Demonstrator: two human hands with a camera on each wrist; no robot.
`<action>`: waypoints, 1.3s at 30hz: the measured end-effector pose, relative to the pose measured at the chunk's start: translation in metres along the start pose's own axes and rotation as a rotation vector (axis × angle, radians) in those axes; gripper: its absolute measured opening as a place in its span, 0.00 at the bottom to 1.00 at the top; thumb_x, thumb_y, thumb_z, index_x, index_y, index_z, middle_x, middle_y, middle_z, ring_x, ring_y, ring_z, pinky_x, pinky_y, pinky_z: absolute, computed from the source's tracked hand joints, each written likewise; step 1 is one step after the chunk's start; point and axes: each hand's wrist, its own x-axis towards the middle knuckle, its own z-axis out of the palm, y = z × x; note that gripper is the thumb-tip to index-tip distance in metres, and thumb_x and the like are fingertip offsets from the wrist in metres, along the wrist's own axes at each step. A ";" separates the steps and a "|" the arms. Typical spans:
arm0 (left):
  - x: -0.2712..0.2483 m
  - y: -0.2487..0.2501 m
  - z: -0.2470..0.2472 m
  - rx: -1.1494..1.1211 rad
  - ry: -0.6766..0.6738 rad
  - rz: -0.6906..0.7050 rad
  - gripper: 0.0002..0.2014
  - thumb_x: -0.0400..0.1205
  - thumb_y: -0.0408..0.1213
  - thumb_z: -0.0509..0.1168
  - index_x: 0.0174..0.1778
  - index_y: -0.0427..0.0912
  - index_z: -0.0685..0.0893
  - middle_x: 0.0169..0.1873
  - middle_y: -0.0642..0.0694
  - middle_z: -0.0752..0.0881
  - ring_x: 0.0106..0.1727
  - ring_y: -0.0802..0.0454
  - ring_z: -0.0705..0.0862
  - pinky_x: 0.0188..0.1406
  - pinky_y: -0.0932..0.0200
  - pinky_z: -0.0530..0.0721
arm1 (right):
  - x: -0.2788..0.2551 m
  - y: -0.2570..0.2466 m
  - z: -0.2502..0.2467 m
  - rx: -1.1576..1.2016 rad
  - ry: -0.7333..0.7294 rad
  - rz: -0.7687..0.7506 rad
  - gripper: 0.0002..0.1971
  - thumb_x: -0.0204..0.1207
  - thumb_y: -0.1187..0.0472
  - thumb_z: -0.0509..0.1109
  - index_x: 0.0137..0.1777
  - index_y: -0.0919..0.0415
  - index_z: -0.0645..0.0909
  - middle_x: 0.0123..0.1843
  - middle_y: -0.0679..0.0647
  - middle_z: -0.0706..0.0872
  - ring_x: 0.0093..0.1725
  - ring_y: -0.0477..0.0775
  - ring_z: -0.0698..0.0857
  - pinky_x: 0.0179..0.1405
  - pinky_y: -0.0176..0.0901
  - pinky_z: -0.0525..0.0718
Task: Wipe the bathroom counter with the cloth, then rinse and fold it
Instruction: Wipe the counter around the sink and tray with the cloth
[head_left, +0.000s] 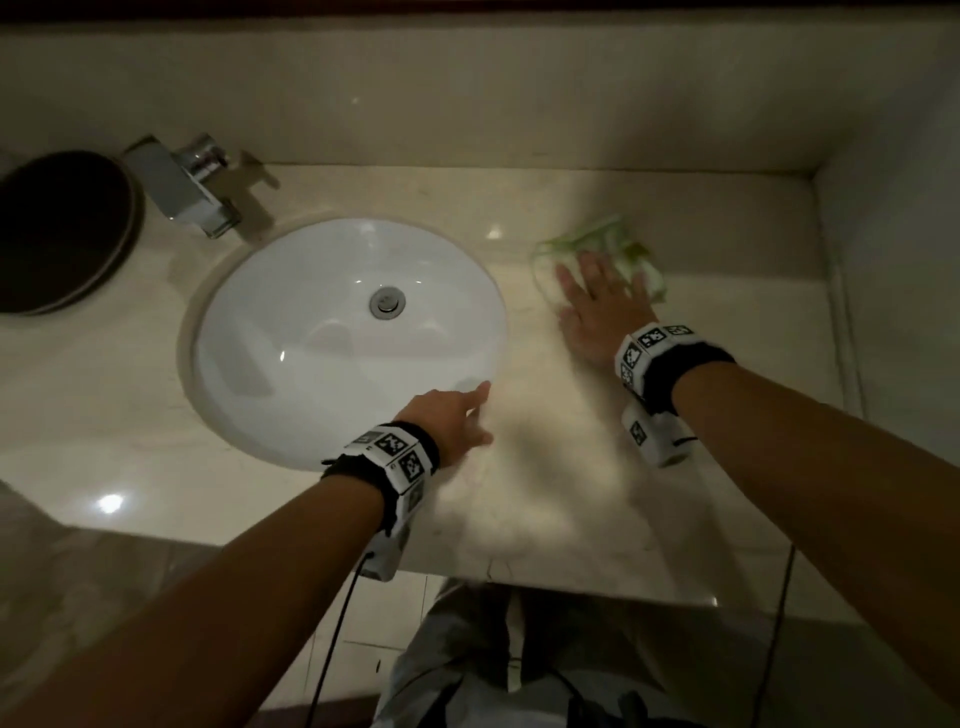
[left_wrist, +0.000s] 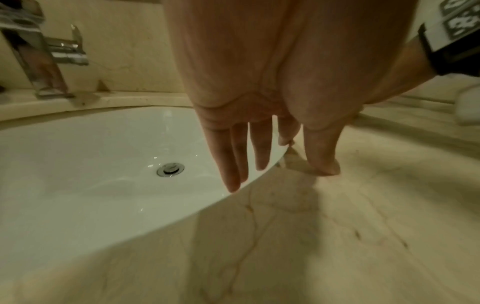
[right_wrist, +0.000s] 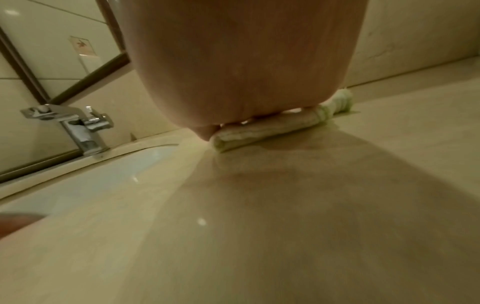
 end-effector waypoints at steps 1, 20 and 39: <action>0.000 0.003 -0.001 0.036 0.042 0.027 0.34 0.84 0.53 0.62 0.84 0.56 0.56 0.80 0.47 0.68 0.77 0.44 0.70 0.74 0.54 0.68 | -0.008 0.000 0.002 0.000 -0.016 -0.012 0.30 0.86 0.46 0.45 0.85 0.45 0.39 0.87 0.52 0.38 0.86 0.55 0.40 0.80 0.67 0.41; 0.021 0.069 0.022 0.123 -0.018 0.062 0.60 0.71 0.62 0.72 0.84 0.45 0.36 0.83 0.47 0.31 0.83 0.41 0.32 0.83 0.40 0.47 | -0.041 0.040 0.010 0.014 -0.021 -0.120 0.28 0.86 0.43 0.43 0.84 0.39 0.40 0.87 0.46 0.37 0.85 0.51 0.37 0.81 0.64 0.37; 0.019 0.071 0.021 0.116 0.011 0.063 0.61 0.69 0.63 0.73 0.85 0.47 0.37 0.83 0.48 0.32 0.84 0.42 0.33 0.83 0.41 0.49 | -0.117 0.035 0.035 -0.025 -0.021 -0.153 0.33 0.82 0.45 0.44 0.86 0.47 0.42 0.88 0.55 0.41 0.86 0.59 0.41 0.80 0.71 0.42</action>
